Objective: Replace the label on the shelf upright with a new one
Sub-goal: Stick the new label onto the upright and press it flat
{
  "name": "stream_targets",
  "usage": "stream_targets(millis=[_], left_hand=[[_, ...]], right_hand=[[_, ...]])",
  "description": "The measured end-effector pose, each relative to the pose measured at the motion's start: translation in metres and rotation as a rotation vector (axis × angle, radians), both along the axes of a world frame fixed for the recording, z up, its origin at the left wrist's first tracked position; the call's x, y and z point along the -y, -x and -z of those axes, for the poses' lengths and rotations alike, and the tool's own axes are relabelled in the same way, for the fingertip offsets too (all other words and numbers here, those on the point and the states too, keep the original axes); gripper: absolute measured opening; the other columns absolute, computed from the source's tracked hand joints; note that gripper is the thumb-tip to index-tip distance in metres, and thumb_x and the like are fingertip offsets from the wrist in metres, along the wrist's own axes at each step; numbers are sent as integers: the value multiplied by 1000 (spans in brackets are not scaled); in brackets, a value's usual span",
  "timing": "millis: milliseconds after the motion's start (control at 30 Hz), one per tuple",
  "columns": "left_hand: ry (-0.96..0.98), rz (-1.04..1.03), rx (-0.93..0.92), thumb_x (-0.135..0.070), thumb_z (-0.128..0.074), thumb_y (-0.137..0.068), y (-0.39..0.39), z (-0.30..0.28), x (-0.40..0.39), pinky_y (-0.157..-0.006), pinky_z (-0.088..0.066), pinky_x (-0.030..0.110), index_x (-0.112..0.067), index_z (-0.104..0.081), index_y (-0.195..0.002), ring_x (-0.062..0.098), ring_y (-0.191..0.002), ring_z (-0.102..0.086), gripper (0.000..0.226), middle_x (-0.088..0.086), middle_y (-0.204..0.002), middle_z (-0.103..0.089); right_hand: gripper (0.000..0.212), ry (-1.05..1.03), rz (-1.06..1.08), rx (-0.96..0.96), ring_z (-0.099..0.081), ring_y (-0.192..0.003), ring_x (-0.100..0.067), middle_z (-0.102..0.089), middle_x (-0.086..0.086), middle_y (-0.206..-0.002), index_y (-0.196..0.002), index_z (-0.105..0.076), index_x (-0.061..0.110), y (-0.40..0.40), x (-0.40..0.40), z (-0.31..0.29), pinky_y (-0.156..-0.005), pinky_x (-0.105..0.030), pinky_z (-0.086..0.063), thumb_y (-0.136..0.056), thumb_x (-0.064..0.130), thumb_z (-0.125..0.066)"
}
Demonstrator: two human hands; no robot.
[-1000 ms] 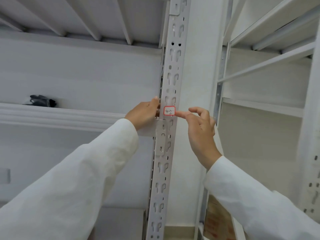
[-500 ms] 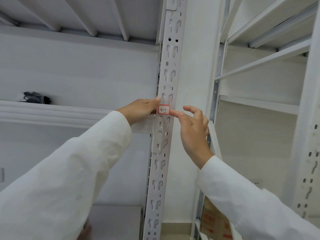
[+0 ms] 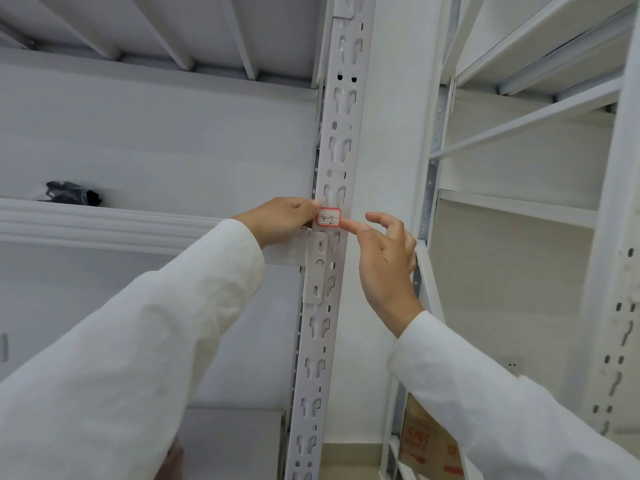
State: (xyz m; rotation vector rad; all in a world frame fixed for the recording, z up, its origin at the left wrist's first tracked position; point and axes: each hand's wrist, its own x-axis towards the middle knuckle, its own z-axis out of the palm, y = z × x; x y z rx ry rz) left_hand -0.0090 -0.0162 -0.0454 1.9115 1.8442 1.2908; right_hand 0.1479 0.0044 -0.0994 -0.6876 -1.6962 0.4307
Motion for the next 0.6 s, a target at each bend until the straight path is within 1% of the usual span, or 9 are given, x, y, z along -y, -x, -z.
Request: stream_targets(millis=[133, 200, 300, 333, 433, 600], left_hand=[[-13, 14, 0, -40, -38, -99, -3, 0, 2, -111, -34, 31, -18, -63, -120, 21, -124, -55, 39, 6, -128, -64], [-13, 13, -5, -38, -39, -99, -4, 0, 2, -109, -34, 31, -18, -62, -121, 22, -124, -54, 38, 7, -128, -64], [-7, -4, -27, -37, -40, -99, -4, 0, 3, -108, -35, 32, -16, -63, -119, 26, -123, -54, 37, 10, -127, -63], [-6, -12, -34, -36, -40, -99, -4, 0, 3, -108, -35, 33, -16, -64, -118, 25, -121, -55, 36, 11, -127, -63], [-7, -28, -53, -35, -41, -98, -4, 0, 2, -105, -38, 35, -15, -65, -114, 22, -105, -54, 35, 15, -125, -63], [-13, -55, -64, -35, -41, -98, -5, 0, -1, -101, -39, 33, -14, -65, -114, 20, -100, -53, 35, 12, -117, -64]], right_hand=[[34, -17, 8, 0, -19, -125, -7, -39, 20, -116, -86, -52, 57, 1, -1, 2, -111, -35, -7, -85, 38, -24], [33, -27, 14, 8, -20, -125, -7, -39, 19, -116, -90, -53, 56, 2, -2, 4, -110, -35, -7, -90, 35, -27], [34, -21, 14, 9, -20, -125, -8, -40, 19, -116, -89, -53, 57, 2, -2, 4, -107, -32, -7, -89, 36, -26], [34, -24, 18, 12, -21, -125, -8, -40, 18, -116, -91, -55, 55, 3, -3, 4, -106, -30, -6, -91, 35, -27], [37, -41, 37, 21, -21, -126, -9, -39, 17, -117, -101, -62, 46, 3, -4, 5, -105, -30, -6, -96, 29, -29], [39, -60, 52, 19, -21, -126, -9, -39, 17, -115, -105, -64, 43, 4, -6, 5, -106, -32, -6, -94, 31, -28]])
